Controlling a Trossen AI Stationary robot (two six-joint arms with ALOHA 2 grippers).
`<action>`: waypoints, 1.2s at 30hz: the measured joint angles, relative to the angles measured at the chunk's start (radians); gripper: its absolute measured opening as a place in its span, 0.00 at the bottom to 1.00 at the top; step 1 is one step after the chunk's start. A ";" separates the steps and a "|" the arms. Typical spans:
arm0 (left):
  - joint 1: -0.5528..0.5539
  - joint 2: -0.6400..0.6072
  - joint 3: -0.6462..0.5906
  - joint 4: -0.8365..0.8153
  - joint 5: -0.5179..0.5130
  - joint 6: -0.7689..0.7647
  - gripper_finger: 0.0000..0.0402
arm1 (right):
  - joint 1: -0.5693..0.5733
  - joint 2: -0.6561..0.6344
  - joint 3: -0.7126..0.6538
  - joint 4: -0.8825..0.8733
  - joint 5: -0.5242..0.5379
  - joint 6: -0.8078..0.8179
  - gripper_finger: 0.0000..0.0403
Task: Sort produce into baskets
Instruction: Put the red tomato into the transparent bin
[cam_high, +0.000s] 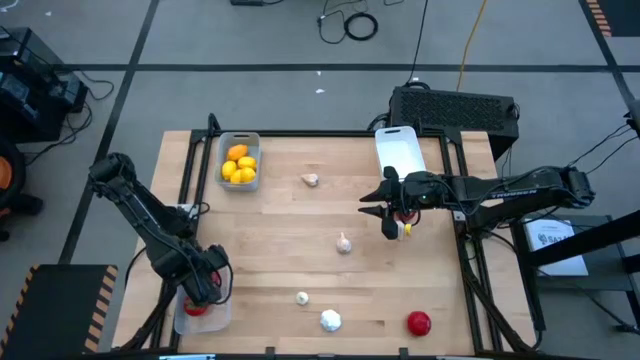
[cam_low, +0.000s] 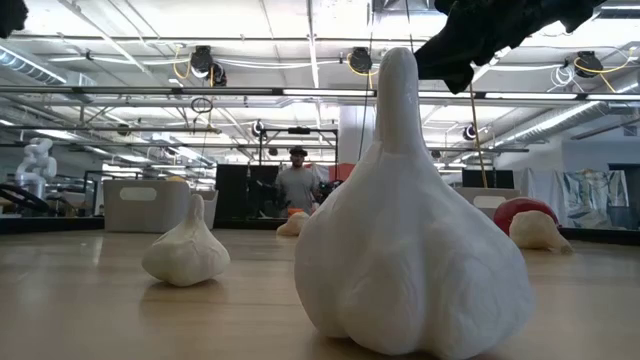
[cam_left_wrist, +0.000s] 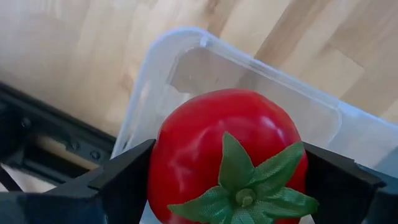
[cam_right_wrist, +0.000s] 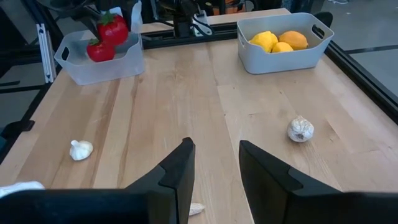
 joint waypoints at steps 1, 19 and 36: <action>0.000 0.000 0.000 -0.004 -0.009 0.017 0.88 | 0.000 0.000 0.000 0.000 0.000 0.000 0.29; 0.004 0.000 0.000 -0.004 -0.116 0.031 0.88 | 0.000 0.000 0.000 0.000 0.000 0.000 0.29; 0.087 0.083 0.000 -0.029 0.053 -0.009 0.88 | 0.000 0.000 0.000 0.000 0.000 0.000 0.29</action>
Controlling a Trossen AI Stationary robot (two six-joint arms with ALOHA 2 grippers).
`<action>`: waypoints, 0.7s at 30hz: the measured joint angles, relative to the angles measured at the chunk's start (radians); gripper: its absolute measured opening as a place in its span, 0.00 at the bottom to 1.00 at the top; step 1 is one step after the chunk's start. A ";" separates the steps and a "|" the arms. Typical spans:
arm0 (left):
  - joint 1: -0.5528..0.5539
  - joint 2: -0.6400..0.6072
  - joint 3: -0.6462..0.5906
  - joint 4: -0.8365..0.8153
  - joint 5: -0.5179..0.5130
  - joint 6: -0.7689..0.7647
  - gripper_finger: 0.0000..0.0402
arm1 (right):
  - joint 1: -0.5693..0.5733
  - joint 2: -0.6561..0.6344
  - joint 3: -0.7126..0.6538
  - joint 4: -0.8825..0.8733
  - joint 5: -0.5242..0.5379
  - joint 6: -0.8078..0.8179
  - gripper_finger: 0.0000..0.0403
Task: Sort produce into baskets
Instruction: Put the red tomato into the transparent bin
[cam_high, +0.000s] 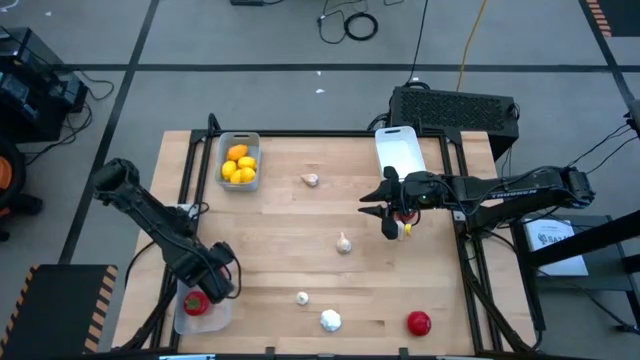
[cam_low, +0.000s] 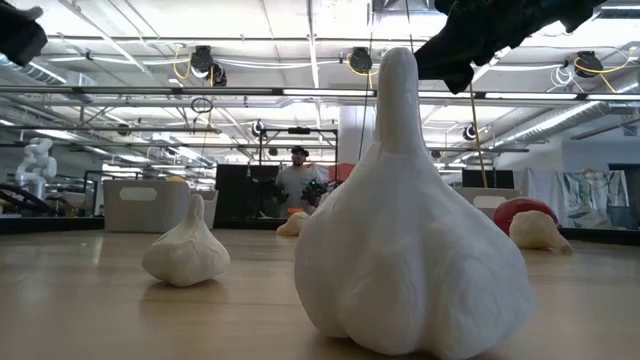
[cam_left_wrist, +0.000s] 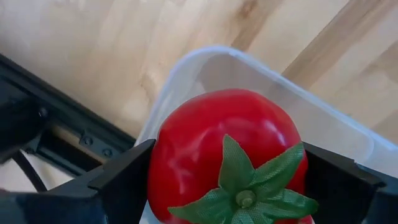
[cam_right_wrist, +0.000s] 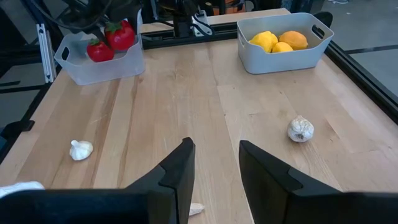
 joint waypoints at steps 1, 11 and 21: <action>0.007 0.000 0.000 -0.002 0.015 0.000 0.88 | 0.000 0.000 0.000 0.000 0.000 0.000 0.29; 0.033 0.000 0.000 -0.004 0.032 0.012 0.88 | 0.000 0.000 0.000 0.000 0.000 0.000 0.29; 0.026 0.000 0.000 -0.003 0.033 0.156 0.88 | 0.000 0.000 0.000 0.000 0.000 0.000 0.29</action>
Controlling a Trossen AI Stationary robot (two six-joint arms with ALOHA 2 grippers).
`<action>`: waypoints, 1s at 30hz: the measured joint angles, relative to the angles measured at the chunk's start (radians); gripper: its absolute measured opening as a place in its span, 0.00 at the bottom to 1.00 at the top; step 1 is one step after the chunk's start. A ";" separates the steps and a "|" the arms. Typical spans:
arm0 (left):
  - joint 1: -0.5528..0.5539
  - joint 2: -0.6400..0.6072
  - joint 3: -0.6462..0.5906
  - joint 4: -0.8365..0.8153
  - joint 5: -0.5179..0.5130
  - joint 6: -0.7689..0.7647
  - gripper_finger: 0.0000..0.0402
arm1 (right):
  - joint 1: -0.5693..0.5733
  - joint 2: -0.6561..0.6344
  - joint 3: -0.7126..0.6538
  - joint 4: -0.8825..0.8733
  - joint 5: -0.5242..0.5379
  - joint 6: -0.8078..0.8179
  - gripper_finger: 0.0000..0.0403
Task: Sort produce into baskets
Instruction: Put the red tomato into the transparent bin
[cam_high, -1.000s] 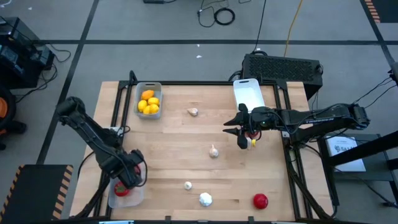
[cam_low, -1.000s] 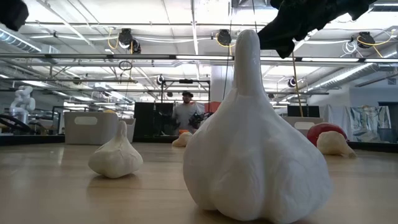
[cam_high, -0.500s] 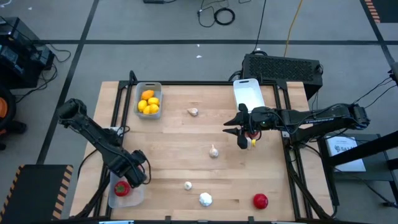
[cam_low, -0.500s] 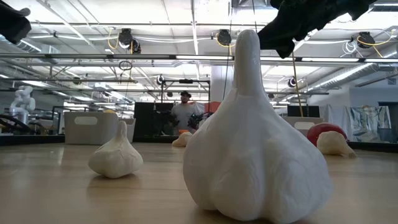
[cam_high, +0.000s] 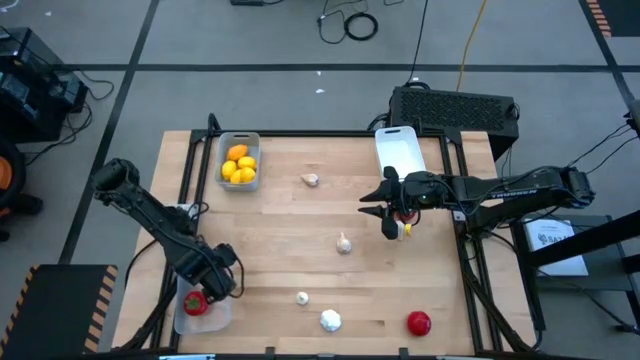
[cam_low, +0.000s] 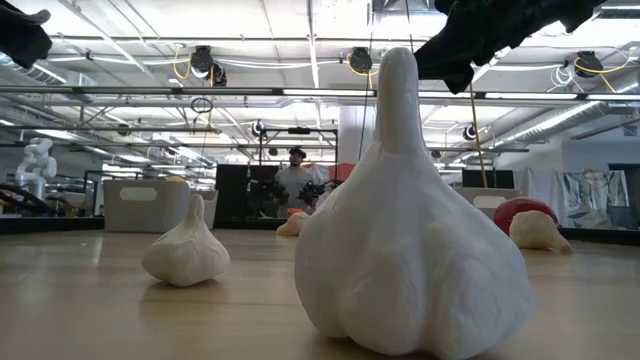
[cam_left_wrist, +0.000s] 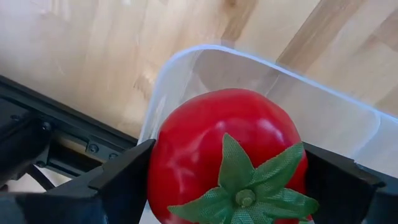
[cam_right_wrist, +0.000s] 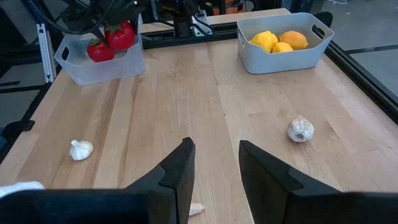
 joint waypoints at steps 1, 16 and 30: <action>0.000 0.000 0.000 0.000 -0.007 0.001 0.88 | 0.000 0.000 0.000 0.000 0.000 0.000 0.29; 0.002 0.000 0.000 0.048 -0.072 0.023 0.88 | 0.000 0.000 0.000 0.000 0.000 0.000 0.29; 0.002 0.000 0.000 0.031 -0.042 0.018 0.88 | 0.000 0.000 0.000 0.001 0.000 -0.002 0.29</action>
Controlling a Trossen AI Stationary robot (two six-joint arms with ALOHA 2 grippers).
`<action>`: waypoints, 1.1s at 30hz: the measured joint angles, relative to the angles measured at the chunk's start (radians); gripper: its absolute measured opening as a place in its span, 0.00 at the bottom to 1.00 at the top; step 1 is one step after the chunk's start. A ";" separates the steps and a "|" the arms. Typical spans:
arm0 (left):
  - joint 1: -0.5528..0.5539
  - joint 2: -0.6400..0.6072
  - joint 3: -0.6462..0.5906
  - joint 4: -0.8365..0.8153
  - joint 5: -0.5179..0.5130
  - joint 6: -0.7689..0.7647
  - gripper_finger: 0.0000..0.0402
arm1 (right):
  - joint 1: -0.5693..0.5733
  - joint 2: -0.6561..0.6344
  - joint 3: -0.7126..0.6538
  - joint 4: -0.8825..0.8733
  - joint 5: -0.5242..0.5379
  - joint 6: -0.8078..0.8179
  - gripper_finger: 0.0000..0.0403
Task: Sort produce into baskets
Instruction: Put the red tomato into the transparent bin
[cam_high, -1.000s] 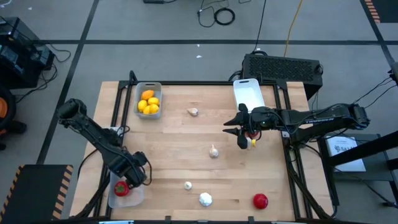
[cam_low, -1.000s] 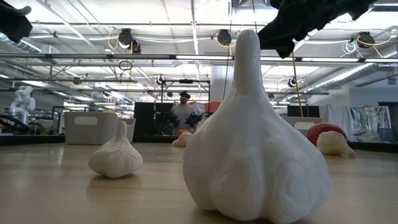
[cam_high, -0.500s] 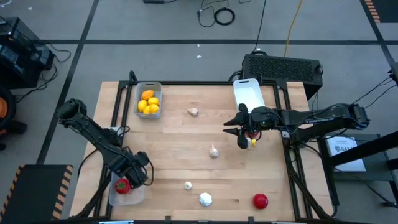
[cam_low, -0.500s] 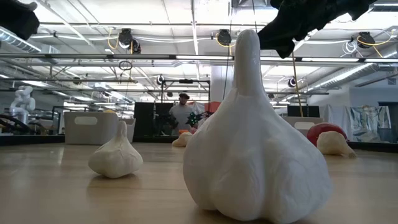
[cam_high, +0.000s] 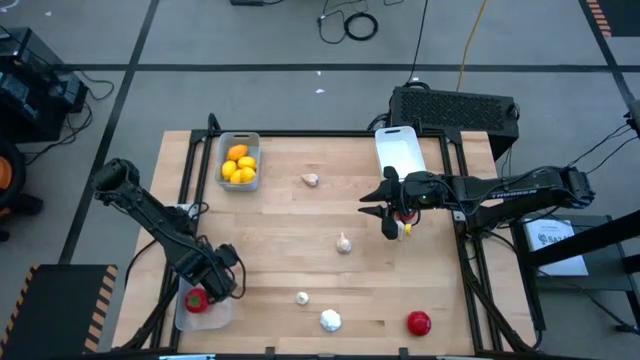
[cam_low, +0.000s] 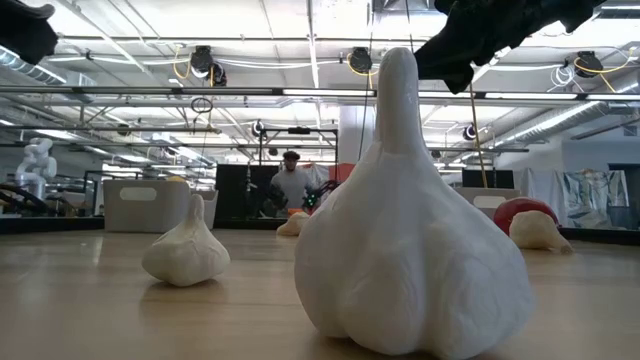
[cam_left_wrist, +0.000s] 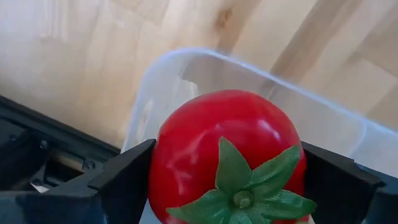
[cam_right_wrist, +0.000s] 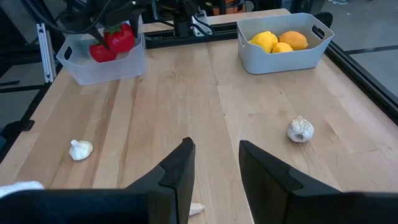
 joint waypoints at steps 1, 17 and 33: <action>0.000 0.000 0.000 0.001 0.005 0.014 0.88 | 0.000 0.000 0.000 0.000 0.000 0.000 0.29; -0.003 -0.066 0.133 -0.040 -0.051 0.160 0.88 | 0.003 0.151 0.000 0.332 -0.164 -0.046 0.29; -0.049 -0.082 0.097 -0.050 -0.146 0.144 0.88 | 0.122 0.930 0.349 1.078 -0.241 -0.116 0.29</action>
